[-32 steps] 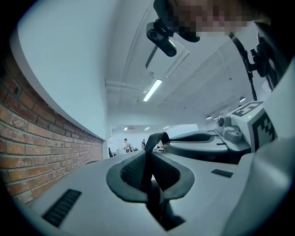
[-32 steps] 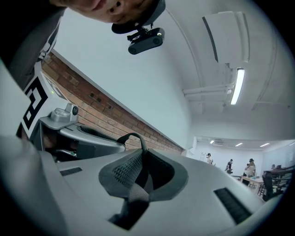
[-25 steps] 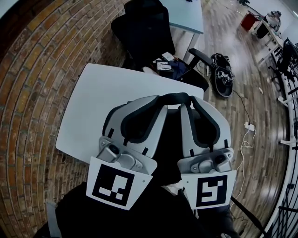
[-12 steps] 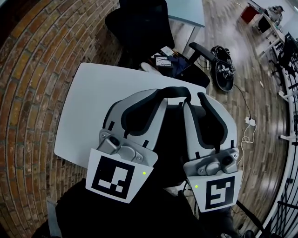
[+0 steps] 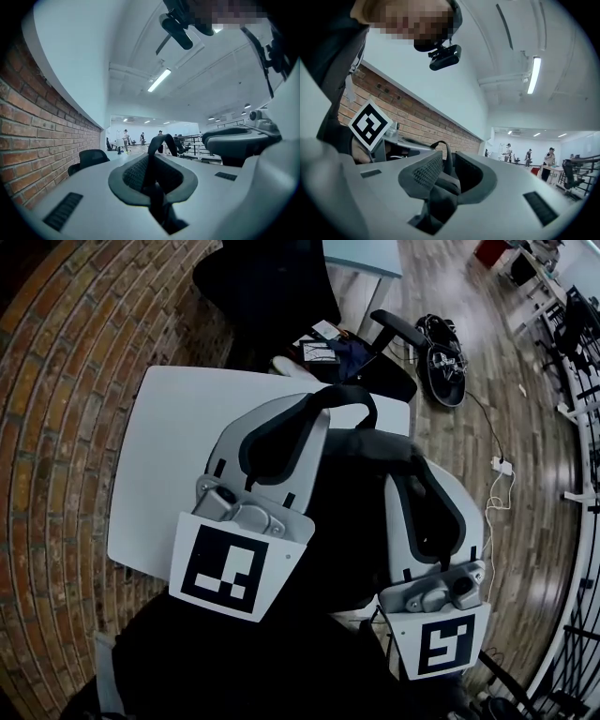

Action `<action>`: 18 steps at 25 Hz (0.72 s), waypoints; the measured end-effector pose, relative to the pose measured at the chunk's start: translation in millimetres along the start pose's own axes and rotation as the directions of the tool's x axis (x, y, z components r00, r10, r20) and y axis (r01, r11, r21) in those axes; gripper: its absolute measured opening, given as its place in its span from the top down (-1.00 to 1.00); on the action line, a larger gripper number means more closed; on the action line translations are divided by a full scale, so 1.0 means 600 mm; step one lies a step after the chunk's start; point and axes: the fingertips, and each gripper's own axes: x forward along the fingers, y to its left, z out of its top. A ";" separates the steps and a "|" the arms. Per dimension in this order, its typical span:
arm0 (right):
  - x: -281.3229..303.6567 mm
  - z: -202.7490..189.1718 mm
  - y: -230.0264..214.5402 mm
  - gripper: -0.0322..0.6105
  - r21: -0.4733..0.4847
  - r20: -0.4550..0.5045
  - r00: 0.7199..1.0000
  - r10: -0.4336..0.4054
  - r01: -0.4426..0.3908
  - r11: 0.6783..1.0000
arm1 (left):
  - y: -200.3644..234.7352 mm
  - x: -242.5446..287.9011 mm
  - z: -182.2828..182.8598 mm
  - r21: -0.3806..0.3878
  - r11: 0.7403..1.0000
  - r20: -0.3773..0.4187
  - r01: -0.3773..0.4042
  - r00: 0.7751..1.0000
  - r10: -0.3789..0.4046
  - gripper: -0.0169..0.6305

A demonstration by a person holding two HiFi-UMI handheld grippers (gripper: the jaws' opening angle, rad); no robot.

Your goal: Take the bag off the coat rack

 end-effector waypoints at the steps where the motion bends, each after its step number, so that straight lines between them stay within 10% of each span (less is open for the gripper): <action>1: -0.002 -0.002 -0.002 0.67 0.003 -0.004 1.000 -0.005 0.005 1.000 | 0.003 0.003 -0.002 -0.005 1.000 -0.002 -0.002 1.000 0.002 0.83; 18: -0.061 -0.116 -0.044 0.41 0.064 -0.211 0.972 -0.103 0.119 0.991 | 0.025 0.045 -0.018 0.040 0.999 -0.011 -0.002 1.000 0.002 0.83</action>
